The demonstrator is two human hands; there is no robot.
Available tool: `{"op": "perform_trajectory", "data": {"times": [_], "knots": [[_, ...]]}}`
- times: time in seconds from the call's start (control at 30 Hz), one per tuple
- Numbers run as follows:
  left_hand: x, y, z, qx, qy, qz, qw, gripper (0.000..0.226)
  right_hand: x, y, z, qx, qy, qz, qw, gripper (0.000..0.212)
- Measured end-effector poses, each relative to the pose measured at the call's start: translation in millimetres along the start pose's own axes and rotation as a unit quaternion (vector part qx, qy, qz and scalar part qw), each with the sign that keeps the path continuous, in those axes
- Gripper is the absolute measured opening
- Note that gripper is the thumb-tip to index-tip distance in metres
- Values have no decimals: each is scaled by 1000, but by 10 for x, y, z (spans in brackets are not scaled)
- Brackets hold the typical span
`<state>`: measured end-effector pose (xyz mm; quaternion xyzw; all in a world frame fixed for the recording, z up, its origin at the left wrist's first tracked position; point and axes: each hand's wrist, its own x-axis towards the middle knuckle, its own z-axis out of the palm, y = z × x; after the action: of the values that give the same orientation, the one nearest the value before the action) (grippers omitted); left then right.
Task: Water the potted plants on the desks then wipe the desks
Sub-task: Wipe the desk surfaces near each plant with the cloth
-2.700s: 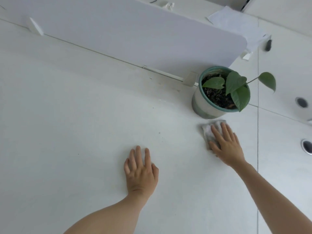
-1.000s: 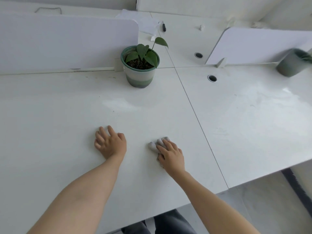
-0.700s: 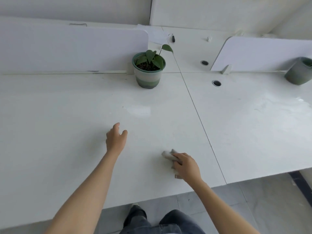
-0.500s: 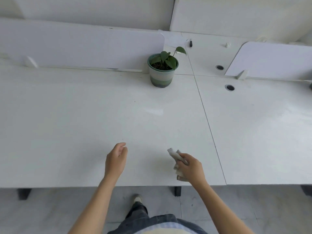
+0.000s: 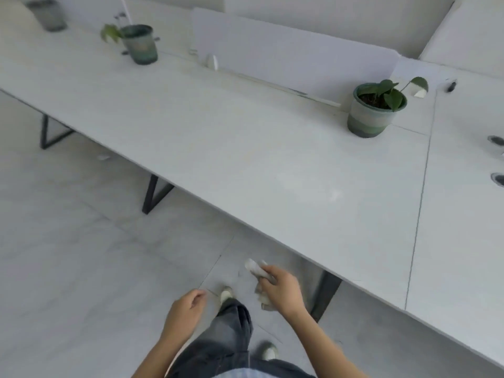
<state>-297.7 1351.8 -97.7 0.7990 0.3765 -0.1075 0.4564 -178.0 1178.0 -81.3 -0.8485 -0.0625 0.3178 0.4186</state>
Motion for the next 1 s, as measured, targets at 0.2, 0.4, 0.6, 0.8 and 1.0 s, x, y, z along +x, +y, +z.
{"op": "perform_trajectory", "data": {"times": [0.2, 0.4, 0.6, 0.8, 1.0], "knots": [[-255, -352, -397, -80, 75, -50, 993, 23, -127, -296, 431, -37, -40, -27, 998, 31], [-304, -870, -1107, -91, 73, -27, 993, 19, -120, -831, 1240, -32, -40, -40, 998, 19], [-365, -1840, -2263, -182, 241, -89, 949, 16, -200, -1531, 2590, -90, -148, -125, 977, 19], [-322, -2323, -2603, -220, 266, -143, 928, 28, -162, -1809, 3187, -160, -170, -126, 964, 22], [96, -2362, -2602, -157, 124, -143, 969, 18, 229, -2011, 3399, -228, -176, -146, 946, 26]]}}
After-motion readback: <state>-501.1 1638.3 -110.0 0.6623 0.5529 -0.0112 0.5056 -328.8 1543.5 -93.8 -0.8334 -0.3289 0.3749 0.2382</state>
